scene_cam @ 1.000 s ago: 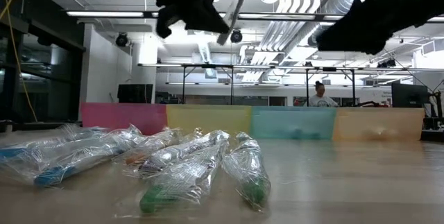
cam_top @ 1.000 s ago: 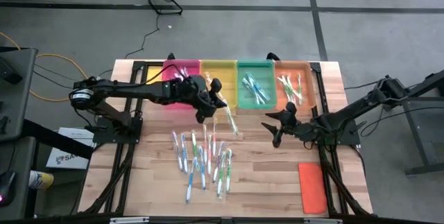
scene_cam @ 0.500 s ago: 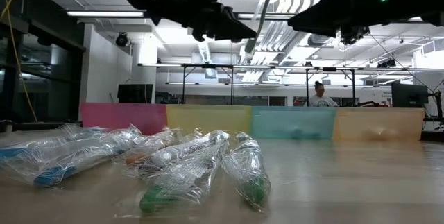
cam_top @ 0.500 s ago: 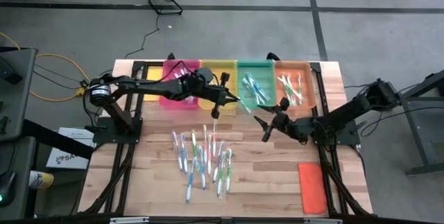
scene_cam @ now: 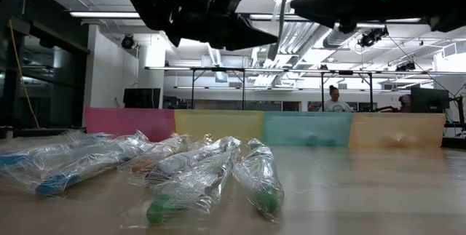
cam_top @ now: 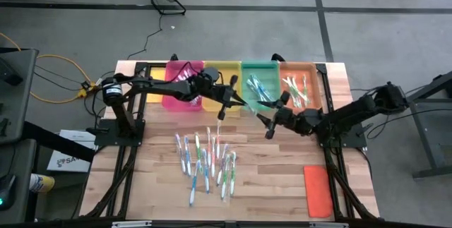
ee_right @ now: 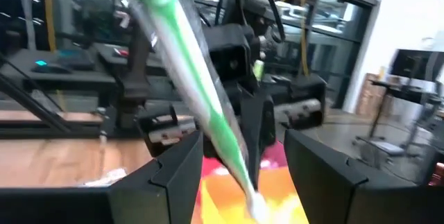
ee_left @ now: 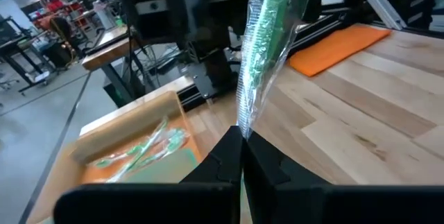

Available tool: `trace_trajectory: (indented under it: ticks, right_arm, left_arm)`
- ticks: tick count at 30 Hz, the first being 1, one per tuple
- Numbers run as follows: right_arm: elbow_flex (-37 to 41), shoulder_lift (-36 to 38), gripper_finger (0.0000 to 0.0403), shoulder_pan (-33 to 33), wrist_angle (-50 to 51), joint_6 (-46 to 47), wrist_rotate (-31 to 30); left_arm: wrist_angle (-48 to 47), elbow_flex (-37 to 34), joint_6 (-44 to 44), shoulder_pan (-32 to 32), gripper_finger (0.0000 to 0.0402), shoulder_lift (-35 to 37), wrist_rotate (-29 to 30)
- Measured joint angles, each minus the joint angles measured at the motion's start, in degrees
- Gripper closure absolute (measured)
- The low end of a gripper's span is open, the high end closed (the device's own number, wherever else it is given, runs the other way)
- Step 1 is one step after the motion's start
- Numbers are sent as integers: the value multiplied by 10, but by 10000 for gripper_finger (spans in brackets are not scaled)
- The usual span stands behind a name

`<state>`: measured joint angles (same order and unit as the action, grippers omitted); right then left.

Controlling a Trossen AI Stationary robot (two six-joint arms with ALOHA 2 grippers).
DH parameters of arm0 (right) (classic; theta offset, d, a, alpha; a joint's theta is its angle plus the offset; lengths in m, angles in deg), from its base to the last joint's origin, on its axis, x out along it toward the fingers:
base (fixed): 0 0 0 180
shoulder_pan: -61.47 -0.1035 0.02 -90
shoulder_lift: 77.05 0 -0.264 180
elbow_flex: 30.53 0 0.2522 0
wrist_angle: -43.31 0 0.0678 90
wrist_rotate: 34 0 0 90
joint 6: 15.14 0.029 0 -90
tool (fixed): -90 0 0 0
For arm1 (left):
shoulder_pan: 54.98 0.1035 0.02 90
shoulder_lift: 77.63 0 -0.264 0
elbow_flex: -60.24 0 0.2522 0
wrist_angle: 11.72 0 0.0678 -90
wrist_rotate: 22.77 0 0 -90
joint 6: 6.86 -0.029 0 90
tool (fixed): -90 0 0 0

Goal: Pick & Place Toothbrushes
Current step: Put the green toothbrush into the orange bin

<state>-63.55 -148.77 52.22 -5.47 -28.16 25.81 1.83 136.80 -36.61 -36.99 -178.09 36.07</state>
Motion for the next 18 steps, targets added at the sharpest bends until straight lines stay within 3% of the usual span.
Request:
trace_trajectory:
  ticks: [12,18]
  right_arm:
    - [-60,0,207,46,38,12,120]
    - [-61,0,253,46,36,21,122]
  left_arm:
    - [1,0,-4,0,401,0,0]
    - [0,0,-4,0,401,0,0]
